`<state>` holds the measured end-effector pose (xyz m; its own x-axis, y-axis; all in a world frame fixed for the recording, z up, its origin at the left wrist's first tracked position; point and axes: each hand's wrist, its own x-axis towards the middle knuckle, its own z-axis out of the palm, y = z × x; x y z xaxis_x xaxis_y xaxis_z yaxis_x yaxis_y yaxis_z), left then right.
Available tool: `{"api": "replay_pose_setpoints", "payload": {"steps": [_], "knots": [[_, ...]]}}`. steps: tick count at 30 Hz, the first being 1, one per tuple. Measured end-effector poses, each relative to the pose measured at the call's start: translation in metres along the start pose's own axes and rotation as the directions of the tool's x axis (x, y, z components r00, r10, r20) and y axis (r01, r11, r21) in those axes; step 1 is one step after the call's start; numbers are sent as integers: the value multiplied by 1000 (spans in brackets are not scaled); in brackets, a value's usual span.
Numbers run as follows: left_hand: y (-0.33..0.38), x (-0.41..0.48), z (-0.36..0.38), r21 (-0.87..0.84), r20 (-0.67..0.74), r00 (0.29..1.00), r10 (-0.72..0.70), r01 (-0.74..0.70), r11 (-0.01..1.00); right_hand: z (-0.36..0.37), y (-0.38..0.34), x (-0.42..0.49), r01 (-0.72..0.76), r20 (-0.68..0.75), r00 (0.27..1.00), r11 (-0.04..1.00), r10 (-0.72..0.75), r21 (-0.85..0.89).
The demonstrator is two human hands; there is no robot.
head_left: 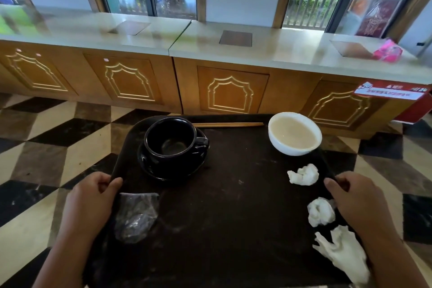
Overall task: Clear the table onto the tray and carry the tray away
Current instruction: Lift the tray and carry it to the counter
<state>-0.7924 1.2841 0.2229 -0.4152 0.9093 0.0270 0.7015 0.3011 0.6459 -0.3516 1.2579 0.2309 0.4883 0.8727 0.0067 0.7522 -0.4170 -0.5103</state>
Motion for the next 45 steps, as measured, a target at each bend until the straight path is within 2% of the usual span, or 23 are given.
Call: {"api": "replay_pose_setpoints", "payload": {"steps": [9, 21, 30, 34, 45], "knots": [[44, 177, 27, -37, 67, 997, -23, 26, 999, 40, -93, 126, -9, -71, 997, 1000, 10, 9], [112, 315, 72, -57, 137, 990, -10, 18, 998, 92, -148, 273, -51, -15, 999, 998, 51, 30], [189, 451, 149, -16, 81, 996, -29, 30, 999, 144, -184, 442, -21, -6, 1000, 995, 22, 99], [221, 526, 190, -62, 46, 999, -28, 30, 998, 156, -199, 523, -23, -9, 1000, 996, 23, 85], [285, 675, 259, -42, 30, 999, -12, 13, 999, 170, -256, 686, -28, -5, 1000, 998, 28, 63]]}}
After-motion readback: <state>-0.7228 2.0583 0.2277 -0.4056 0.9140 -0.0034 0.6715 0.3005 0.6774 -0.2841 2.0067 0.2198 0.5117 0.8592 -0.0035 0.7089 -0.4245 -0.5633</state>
